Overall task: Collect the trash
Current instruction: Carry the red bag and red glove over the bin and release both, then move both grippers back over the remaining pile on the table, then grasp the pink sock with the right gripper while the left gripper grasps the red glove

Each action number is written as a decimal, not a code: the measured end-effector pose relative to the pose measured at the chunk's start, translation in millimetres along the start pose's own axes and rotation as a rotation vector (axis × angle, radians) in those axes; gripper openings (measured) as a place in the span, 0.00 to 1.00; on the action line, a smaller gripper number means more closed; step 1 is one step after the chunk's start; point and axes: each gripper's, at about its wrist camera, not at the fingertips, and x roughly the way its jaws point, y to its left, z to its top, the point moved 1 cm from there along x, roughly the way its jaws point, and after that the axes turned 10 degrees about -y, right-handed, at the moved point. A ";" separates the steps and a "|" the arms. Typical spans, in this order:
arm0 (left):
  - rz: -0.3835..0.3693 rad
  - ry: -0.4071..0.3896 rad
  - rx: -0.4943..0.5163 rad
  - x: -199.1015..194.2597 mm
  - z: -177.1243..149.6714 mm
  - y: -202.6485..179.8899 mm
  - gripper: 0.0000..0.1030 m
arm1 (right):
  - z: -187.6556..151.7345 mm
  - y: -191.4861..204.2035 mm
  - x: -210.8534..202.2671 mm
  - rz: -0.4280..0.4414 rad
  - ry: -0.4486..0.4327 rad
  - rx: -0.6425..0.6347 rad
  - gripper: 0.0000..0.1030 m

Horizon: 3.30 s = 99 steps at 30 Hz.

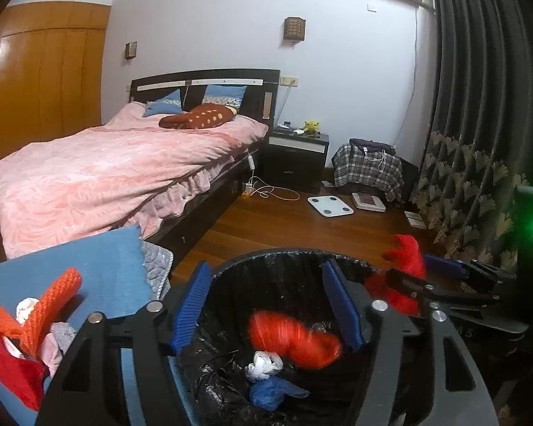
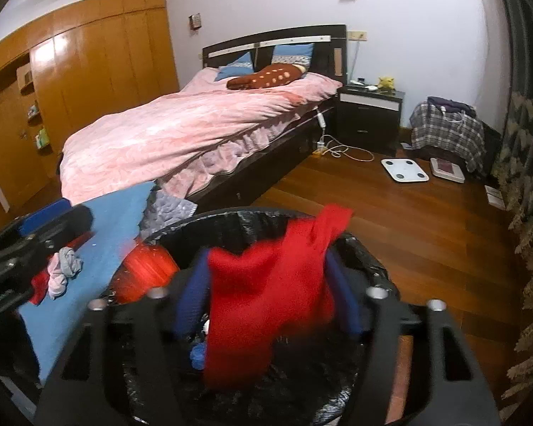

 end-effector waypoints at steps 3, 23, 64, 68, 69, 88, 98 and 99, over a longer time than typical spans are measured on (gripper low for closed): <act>0.020 0.000 -0.003 -3.4 0.7 6.5 0.70 | -1.6 -2.7 -3.5 -0.021 -0.010 0.003 0.84; 0.397 -0.033 -0.089 -100.1 -16.5 128.1 0.94 | 11.8 94.1 -5.4 0.133 -0.036 -0.029 0.95; 0.681 0.130 -0.213 -152.0 -129.8 282.4 0.94 | -77.8 325.0 68.0 0.409 0.167 -0.247 0.95; 0.686 0.121 -0.236 -157.0 -131.8 287.4 0.94 | -81.4 331.8 72.4 0.416 0.188 -0.259 0.87; 0.689 0.120 -0.241 -158.1 -132.1 289.3 0.94 | -82.5 333.3 73.2 0.419 0.195 -0.261 0.85; 0.656 0.114 -0.258 -154.9 -131.4 286.0 0.93 | -92.4 338.6 72.1 0.522 0.293 -0.253 0.36; 0.577 0.137 -0.240 -127.3 -126.5 261.7 0.91 | -91.7 301.8 62.5 0.476 0.295 -0.225 0.36; 0.568 0.143 -0.240 -123.6 -126.4 260.1 0.89 | -91.3 297.1 63.6 0.466 0.297 -0.217 0.36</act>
